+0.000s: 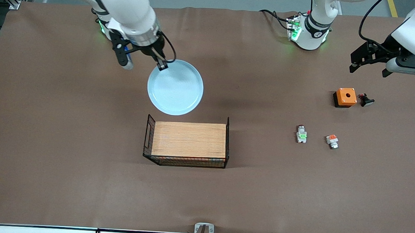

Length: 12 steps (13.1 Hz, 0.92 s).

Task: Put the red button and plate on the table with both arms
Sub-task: 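Carry the blue plate out of the box with the right gripper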

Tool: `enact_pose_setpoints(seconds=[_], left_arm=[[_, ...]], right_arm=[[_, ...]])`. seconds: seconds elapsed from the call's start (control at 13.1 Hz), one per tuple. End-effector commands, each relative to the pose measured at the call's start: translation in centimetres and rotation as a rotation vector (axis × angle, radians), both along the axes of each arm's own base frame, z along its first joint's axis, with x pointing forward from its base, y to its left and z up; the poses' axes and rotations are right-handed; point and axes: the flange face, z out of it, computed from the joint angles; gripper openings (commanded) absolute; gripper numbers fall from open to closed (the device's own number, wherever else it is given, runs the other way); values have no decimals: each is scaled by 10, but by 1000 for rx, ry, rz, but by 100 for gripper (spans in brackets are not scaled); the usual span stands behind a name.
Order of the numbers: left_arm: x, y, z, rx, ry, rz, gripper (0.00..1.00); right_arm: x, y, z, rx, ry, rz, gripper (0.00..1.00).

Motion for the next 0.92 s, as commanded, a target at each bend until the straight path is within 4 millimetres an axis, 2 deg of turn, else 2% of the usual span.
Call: enact_pose_setpoints(seconds=[0.0,0.15,0.46,0.69,0.84], left_arm=[[-9,0,6,13,-23,-12,100],[-12,-1,7,16,-25,-8,100],[-13,-8,7,29,-27,-19,100],[-13,-10,2,36,-17,-22,100],[-14,-13,-1,63,-17,-25,100]], right_arm=[[10,-49,11,58,27,118,0],[27,-90,7,76,23,184,0],[58,-196,-16,129,12,337,0],[68,-268,-35,171,0,447,0],[70,-308,-50,199,-14,530,0]])
